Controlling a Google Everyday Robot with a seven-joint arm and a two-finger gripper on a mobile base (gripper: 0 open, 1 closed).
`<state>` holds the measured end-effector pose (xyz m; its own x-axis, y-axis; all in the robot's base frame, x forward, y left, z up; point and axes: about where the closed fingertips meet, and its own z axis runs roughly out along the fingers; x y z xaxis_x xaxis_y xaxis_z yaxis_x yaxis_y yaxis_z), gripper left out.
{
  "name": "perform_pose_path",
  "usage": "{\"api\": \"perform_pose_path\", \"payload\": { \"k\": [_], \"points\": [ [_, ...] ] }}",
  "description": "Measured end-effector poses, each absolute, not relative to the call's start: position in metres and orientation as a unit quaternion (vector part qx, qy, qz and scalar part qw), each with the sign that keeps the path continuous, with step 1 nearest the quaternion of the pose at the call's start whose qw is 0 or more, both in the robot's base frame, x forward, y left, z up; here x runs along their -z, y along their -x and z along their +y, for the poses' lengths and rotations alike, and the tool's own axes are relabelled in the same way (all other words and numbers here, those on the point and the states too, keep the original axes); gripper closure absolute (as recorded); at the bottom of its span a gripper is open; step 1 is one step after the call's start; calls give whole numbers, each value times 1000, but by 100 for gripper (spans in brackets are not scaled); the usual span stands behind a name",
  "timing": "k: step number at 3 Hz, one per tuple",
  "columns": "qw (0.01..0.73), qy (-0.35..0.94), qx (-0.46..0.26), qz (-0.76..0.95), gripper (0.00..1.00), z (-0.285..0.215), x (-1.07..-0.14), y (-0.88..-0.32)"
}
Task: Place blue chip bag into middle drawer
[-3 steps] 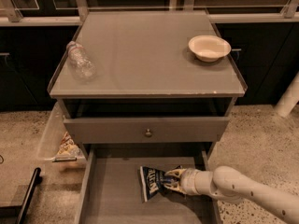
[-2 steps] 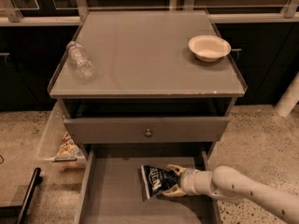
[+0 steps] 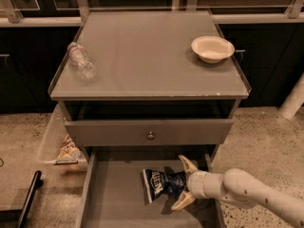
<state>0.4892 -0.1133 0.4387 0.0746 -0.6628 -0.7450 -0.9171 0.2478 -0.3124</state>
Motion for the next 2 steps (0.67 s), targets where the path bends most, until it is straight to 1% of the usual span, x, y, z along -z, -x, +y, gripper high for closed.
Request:
{"api": "perform_pose_path", "payload": {
  "k": [2],
  "points": [
    [454, 612, -102, 640, 0, -147, -512, -469]
  ]
}}
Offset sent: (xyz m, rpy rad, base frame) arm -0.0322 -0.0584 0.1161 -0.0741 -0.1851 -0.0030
